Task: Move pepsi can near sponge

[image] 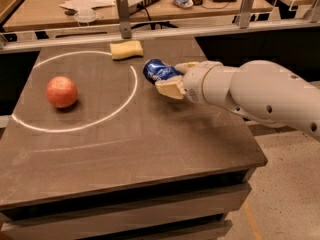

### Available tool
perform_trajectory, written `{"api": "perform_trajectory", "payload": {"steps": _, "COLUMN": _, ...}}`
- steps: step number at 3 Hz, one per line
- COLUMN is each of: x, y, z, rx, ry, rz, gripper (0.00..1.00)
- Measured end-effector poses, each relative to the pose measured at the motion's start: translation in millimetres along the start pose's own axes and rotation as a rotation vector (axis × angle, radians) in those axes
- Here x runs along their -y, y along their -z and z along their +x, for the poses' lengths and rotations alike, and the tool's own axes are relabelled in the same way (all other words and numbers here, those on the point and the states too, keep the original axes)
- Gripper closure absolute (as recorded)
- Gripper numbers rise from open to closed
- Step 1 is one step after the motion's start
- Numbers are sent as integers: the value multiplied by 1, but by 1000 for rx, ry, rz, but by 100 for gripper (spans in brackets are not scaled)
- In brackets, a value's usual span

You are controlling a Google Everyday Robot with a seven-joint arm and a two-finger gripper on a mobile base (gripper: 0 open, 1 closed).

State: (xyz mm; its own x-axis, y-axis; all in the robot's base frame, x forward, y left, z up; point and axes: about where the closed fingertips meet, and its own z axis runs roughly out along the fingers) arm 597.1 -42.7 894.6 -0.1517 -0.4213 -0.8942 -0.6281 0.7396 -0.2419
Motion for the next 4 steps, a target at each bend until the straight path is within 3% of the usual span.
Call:
{"api": "perform_trajectory", "payload": {"steps": 1, "x": 35, "y": -19, "z": 7, "rx": -15, "ry": -1, "rz": 79, "gripper": 100}}
{"api": "perform_trajectory", "payload": {"steps": 2, "x": 53, "y": -38, "z": 9, "rx": -30, "ry": -2, "rz": 90, "gripper": 100}}
{"api": "perform_trajectory", "payload": {"steps": 4, "x": 65, "y": -95, "z": -4, "rx": -41, "ry": 11, "rz": 39, "gripper": 97}}
